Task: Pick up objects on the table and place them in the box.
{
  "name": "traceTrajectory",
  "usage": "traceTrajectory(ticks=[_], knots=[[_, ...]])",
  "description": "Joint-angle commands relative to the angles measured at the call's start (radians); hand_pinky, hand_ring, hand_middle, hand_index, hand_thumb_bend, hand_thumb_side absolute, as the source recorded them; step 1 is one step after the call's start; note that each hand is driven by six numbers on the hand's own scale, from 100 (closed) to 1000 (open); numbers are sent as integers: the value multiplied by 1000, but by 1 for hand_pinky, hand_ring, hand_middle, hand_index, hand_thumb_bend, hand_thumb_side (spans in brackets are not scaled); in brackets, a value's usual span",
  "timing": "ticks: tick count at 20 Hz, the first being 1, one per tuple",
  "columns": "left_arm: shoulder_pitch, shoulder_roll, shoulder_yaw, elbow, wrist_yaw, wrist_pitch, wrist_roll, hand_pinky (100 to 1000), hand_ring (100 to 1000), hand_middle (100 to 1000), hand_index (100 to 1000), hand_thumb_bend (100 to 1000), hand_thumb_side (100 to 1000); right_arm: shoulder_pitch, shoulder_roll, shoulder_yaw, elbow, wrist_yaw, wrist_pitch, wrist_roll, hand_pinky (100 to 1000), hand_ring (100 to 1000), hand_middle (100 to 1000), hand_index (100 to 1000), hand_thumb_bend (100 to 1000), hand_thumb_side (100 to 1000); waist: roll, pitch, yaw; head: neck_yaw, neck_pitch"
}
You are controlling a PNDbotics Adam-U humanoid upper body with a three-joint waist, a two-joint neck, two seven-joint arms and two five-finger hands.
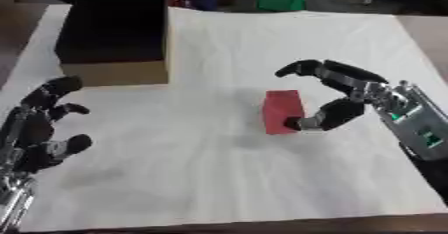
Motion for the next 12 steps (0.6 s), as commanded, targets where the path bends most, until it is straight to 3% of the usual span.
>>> traceTrajectory(ticks=[1, 12], knots=[[-11, 14, 0, -13, 6, -1, -3, 612, 869, 777, 742, 1000, 386, -21, -6, -4, 17, 18, -11, 4, 1000, 1000, 882, 923, 486, 376, 2, -12, 0, -3, -6], [-12, 12, 0, -13, 7, -2, -5, 613, 870, 777, 742, 1000, 385, -38, 31, -6, 114, 72, -29, -2, 1000, 992, 865, 918, 494, 388, 3, -14, 6, -5, -8]])
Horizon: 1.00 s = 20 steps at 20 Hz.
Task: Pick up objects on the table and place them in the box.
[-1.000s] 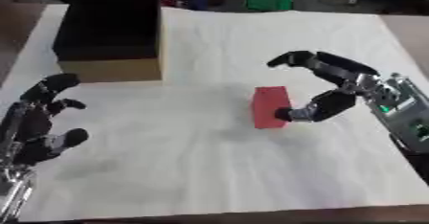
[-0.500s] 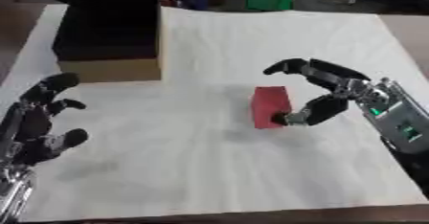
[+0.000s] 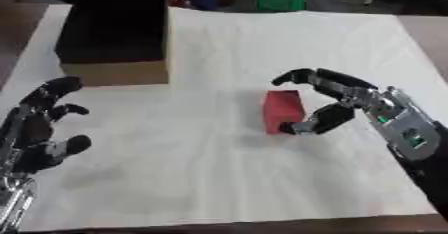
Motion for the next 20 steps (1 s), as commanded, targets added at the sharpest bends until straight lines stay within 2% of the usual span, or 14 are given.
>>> traceTrajectory(ticks=[1, 8, 13, 17, 20], knots=[[-12, 12, 0, -13, 7, -3, -2, 613, 870, 777, 742, 1000, 386, -22, -11, -13, 15, 20, -10, -5, 1000, 989, 861, 916, 496, 387, 3, -14, 1, -1, -8], [-11, 12, 0, -13, 7, -3, -3, 613, 870, 777, 742, 1000, 384, -26, -5, -16, 39, 47, -21, -17, 1000, 957, 826, 900, 502, 388, 2, -15, 4, -2, -8], [-11, 12, 0, -13, 7, -3, -3, 613, 870, 777, 742, 1000, 383, -24, -4, -17, 44, 63, -27, -28, 1000, 879, 744, 853, 514, 381, 0, -17, 3, 0, -7], [-12, 12, 0, -13, 8, -4, -4, 613, 870, 777, 742, 1000, 383, -27, -4, -23, 42, 79, -28, -64, 970, 801, 618, 753, 519, 346, -1, -17, 3, 0, -8], [-12, 12, 0, -13, 7, -4, -4, 613, 870, 777, 742, 1000, 382, -29, -4, -27, 38, 92, -27, -113, 954, 761, 540, 662, 457, 302, -1, -17, 4, 0, -8]])
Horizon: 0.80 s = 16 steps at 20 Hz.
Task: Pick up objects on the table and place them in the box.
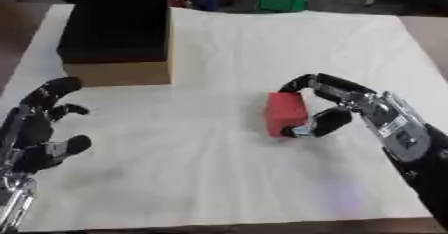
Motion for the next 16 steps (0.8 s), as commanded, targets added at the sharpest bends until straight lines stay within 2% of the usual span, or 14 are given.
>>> traceTrajectory(ticks=[1, 6, 7, 10, 16], knots=[[-12, 12, 0, -13, 7, -3, -3, 613, 870, 777, 742, 1000, 382, -21, -19, -16, -14, 18, 1, -52, 954, 761, 540, 662, 457, 302, 0, -16, 1, 0, -8], [-12, 12, 0, -13, 7, -3, -4, 613, 870, 777, 742, 1000, 382, -20, -19, -11, -13, 29, 1, -85, 954, 761, 540, 662, 457, 302, 0, -16, 1, 0, -8], [-12, 12, 0, -13, 7, -3, -3, 613, 870, 777, 742, 1000, 379, -26, -20, -17, -19, 25, 1, -91, 935, 726, 473, 585, 228, 100, 0, -17, 1, 2, -8], [-12, 13, 0, -13, 7, -3, -3, 613, 870, 776, 742, 1000, 379, -41, -33, -31, -56, -2, 12, -128, 935, 725, 472, 584, 200, 100, -3, -19, 2, 3, -9], [-13, 14, -3, -13, 7, -3, -7, 613, 870, 776, 742, 1000, 374, -99, -62, -25, -122, -30, 29, -156, 936, 720, 475, 587, 237, 100, -8, -23, 9, 1, -11]])
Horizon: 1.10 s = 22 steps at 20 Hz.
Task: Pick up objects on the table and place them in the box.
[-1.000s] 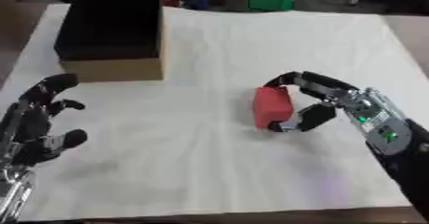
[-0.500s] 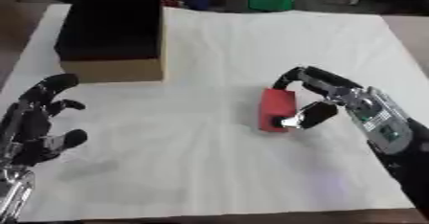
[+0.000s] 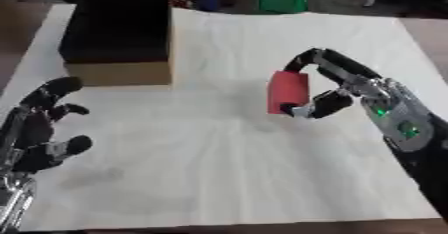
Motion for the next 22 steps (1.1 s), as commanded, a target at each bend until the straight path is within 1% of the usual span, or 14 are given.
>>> traceTrajectory(ticks=[1, 7, 8, 9, 12, 17, 22], knots=[[-13, 14, -3, -13, 7, -1, -5, 613, 870, 776, 741, 1000, 376, -50, -47, -11, -45, -14, 6, -7, 936, 719, 476, 588, 242, 100, -3, -18, 5, -1, -11], [-17, 14, -10, -12, 8, -1, -13, 613, 869, 775, 741, 1000, 372, -155, -46, -22, -34, -5, 12, -7, 935, 715, 483, 596, 279, 100, -12, -20, 32, -7, -18], [-18, 13, -12, -11, 9, -1, -16, 613, 869, 775, 741, 1000, 358, -175, -40, -24, -24, -2, 12, -7, 935, 714, 485, 597, 100, 100, -13, -19, 38, -9, -20], [-20, 13, -14, -11, 9, -1, -19, 613, 869, 775, 740, 1000, 372, -195, -33, -27, -13, 2, 12, -7, 935, 714, 484, 597, 286, 100, -15, -19, 45, -12, -23], [-29, 11, -26, -11, 11, -1, -31, 613, 869, 775, 739, 1000, 374, -259, -3, -37, 39, 25, 13, -9, 933, 713, 485, 599, 293, 100, -19, -18, 69, -24, -30], [-49, 4, -46, -11, 17, 0, -55, 613, 869, 775, 738, 1000, 375, -347, 63, -64, 152, 65, 11, -21, 929, 719, 489, 604, 254, 100, -23, -11, 118, -53, -43], [-75, -2, -71, -14, 26, 1, -83, 613, 869, 775, 737, 1000, 379, -413, 124, -103, 270, 126, 18, -44, 926, 728, 497, 615, 225, 100, -28, -3, 179, -105, -57]])
